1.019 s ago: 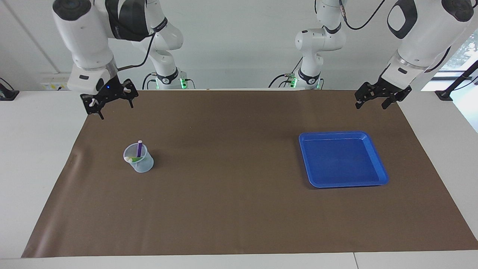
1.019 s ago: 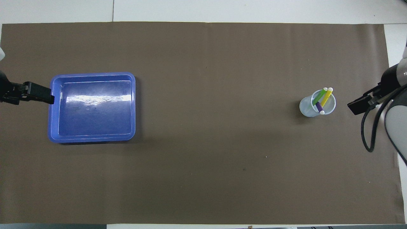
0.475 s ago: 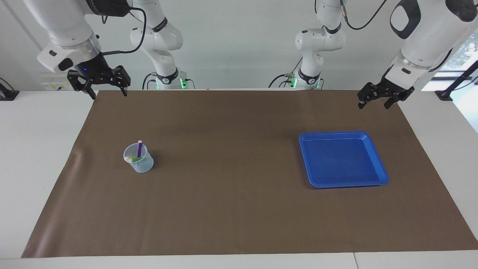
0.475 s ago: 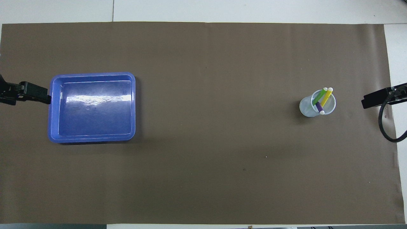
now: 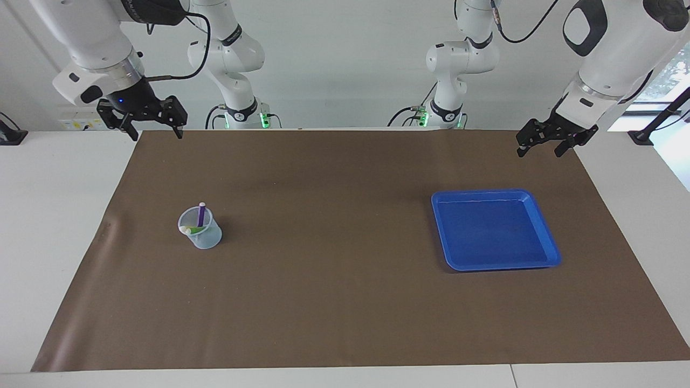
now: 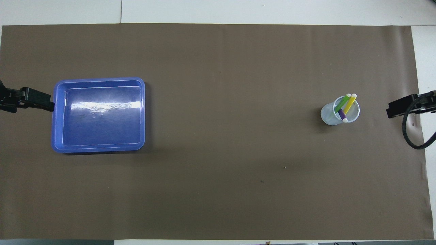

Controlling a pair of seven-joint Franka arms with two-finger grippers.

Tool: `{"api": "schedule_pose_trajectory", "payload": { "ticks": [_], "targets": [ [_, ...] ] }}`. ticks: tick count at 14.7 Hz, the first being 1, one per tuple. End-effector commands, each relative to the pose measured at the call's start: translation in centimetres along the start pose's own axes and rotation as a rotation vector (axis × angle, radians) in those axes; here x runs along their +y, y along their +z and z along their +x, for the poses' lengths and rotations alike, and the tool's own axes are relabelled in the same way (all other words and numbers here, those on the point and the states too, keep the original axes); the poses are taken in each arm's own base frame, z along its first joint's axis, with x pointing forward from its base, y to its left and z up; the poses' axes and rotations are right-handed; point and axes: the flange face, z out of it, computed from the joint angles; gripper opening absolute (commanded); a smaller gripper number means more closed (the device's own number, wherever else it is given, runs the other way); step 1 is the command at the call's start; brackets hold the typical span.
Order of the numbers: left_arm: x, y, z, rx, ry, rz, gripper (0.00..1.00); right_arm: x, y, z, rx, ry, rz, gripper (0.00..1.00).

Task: Transfer and insert pens with both arms

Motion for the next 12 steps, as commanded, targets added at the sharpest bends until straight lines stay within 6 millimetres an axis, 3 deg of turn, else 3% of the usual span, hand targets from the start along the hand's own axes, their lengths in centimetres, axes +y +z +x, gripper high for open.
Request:
{"api": "schedule_pose_trajectory", "payload": {
  "ticks": [1, 8, 12],
  "targets": [
    [-0.27, -0.10, -0.27, -0.010, 0.000, 0.020, 1.00, 0.80, 0.37, -1.20, -0.005, 0.035, 0.028, 1.00],
    [-0.27, -0.10, -0.27, -0.010, 0.000, 0.020, 1.00, -0.12, -0.07, -0.58, 0.007, 0.022, 0.011, 1.00],
    [-0.27, -0.17, -0.33, -0.010, 0.001, 0.020, 1.00, 0.41, 0.19, -0.48, 0.003, 0.029, 0.024, 1.00]
  ]
}}
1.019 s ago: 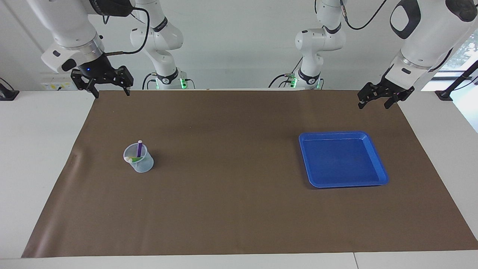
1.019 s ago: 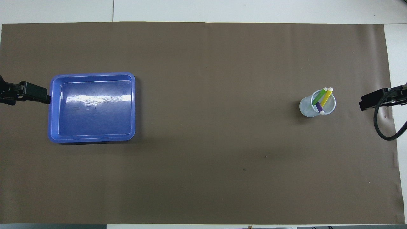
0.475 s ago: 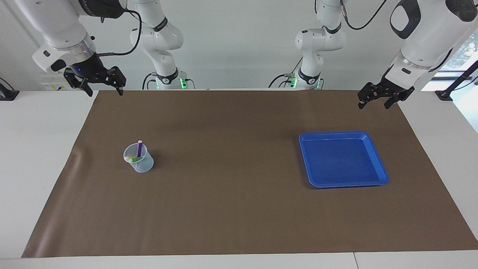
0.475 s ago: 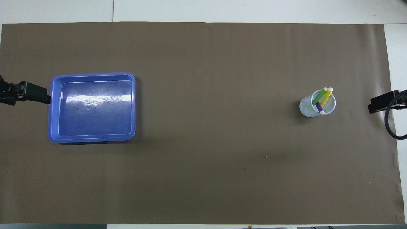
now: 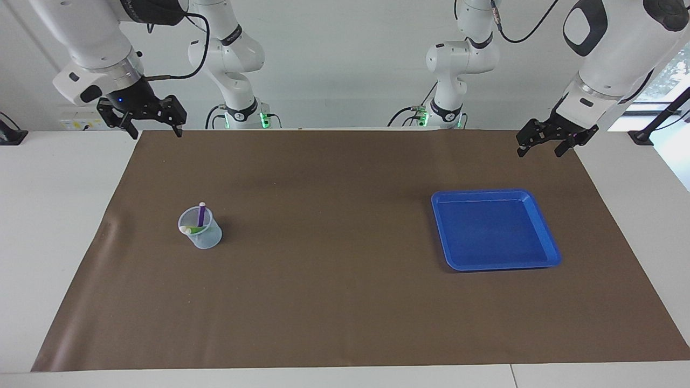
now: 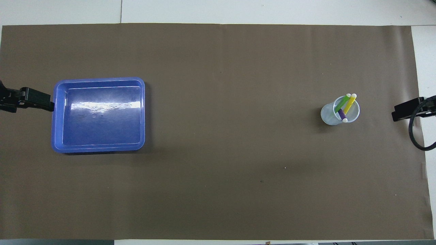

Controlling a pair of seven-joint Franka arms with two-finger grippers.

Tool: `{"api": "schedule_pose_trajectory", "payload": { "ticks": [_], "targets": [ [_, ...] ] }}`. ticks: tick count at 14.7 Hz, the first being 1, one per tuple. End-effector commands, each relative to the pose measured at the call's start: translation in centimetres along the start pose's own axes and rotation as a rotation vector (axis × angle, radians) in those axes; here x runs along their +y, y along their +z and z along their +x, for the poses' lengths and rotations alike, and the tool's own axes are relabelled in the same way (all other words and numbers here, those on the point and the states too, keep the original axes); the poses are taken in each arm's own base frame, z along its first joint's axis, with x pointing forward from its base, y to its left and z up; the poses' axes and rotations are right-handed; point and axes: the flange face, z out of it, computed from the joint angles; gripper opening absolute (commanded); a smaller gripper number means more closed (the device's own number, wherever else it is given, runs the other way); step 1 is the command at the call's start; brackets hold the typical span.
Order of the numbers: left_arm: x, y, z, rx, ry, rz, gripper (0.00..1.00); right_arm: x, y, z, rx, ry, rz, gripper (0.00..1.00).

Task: Transfer and insert pens with both arms

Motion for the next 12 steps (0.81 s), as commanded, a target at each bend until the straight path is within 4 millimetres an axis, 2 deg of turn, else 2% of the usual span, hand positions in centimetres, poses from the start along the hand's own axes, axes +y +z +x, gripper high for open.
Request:
{"api": "schedule_pose_trajectory", "payload": {
  "ticks": [1, 12],
  "targets": [
    [-0.27, -0.11, -0.27, -0.010, 0.001, 0.019, 1.00, 0.34, 0.27, -0.09, 0.000, 0.023, 0.024, 1.00],
    [-0.27, -0.09, -0.28, -0.011, 0.001, 0.019, 1.00, 0.01, 0.15, -0.05, 0.000, 0.019, 0.031, 1.00]
  ]
}}
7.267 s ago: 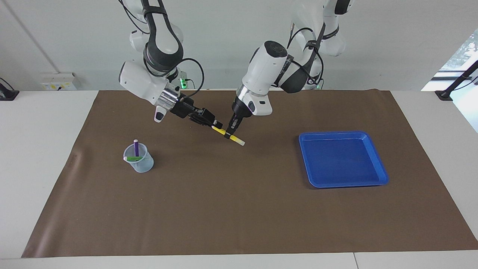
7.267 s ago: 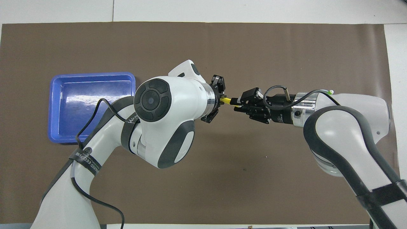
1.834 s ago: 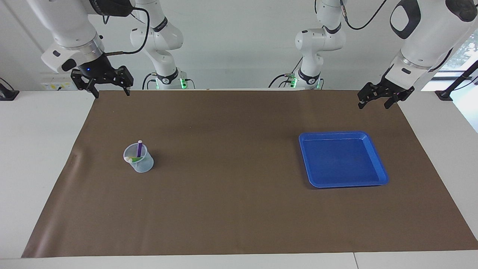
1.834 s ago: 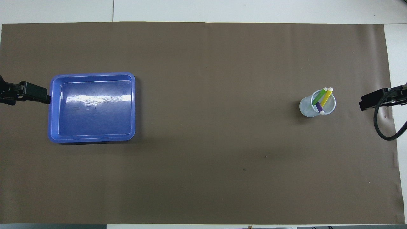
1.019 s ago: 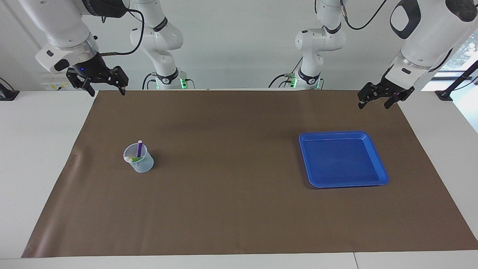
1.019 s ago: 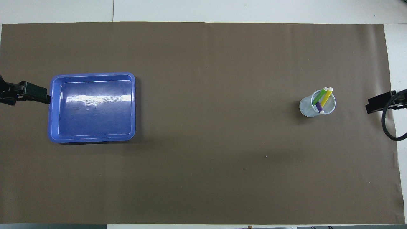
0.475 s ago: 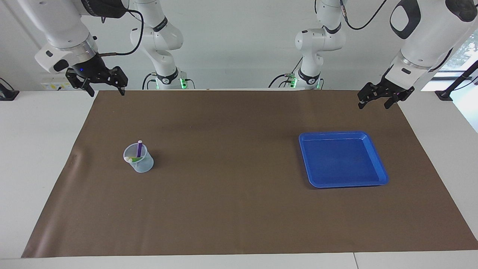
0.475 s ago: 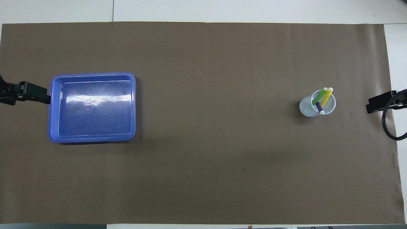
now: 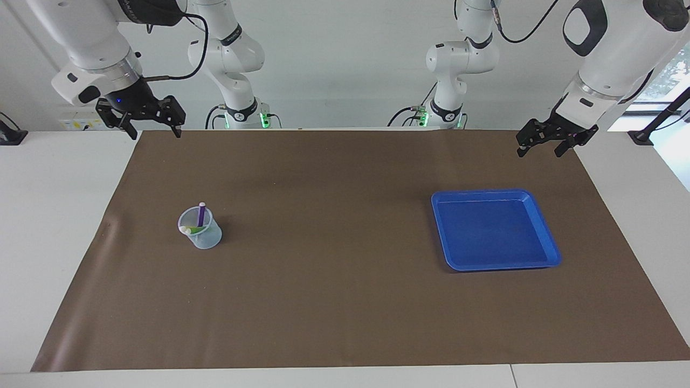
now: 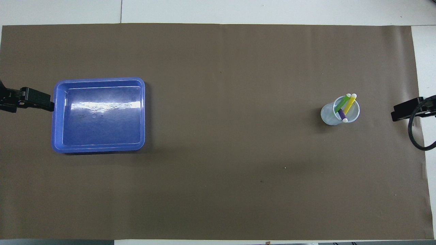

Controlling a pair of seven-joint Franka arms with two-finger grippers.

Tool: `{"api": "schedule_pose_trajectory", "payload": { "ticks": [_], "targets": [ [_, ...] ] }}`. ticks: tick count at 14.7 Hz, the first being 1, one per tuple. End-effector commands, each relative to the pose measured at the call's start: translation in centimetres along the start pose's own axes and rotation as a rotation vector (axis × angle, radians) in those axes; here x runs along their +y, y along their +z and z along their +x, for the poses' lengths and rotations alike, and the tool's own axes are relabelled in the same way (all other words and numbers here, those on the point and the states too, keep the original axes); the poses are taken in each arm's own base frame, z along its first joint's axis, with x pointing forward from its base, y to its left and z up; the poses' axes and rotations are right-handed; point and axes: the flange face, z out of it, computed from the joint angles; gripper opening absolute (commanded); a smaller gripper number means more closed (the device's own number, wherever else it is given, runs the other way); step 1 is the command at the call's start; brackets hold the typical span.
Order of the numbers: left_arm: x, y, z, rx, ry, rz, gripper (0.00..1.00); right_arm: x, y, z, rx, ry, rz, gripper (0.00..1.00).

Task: Transfer and insert pens with both arms

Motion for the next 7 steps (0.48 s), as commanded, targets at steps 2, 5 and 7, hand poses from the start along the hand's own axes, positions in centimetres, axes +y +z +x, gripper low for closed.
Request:
{"api": "schedule_pose_trajectory", "payload": {
  "ticks": [2, 5, 7],
  "targets": [
    [-0.18, -0.10, -0.26, -0.010, 0.001, 0.019, 1.00, -0.16, 0.05, -0.06, 0.003, 0.016, 0.026, 1.00],
    [-0.26, -0.12, -0.25, -0.008, 0.000, 0.019, 1.00, -0.24, 0.04, -0.03, 0.005, 0.014, 0.026, 1.00],
    [-0.18, -0.14, -0.21, -0.005, 0.000, 0.019, 1.00, -0.24, 0.04, -0.03, 0.005, 0.013, 0.026, 1.00]
  ]
}}
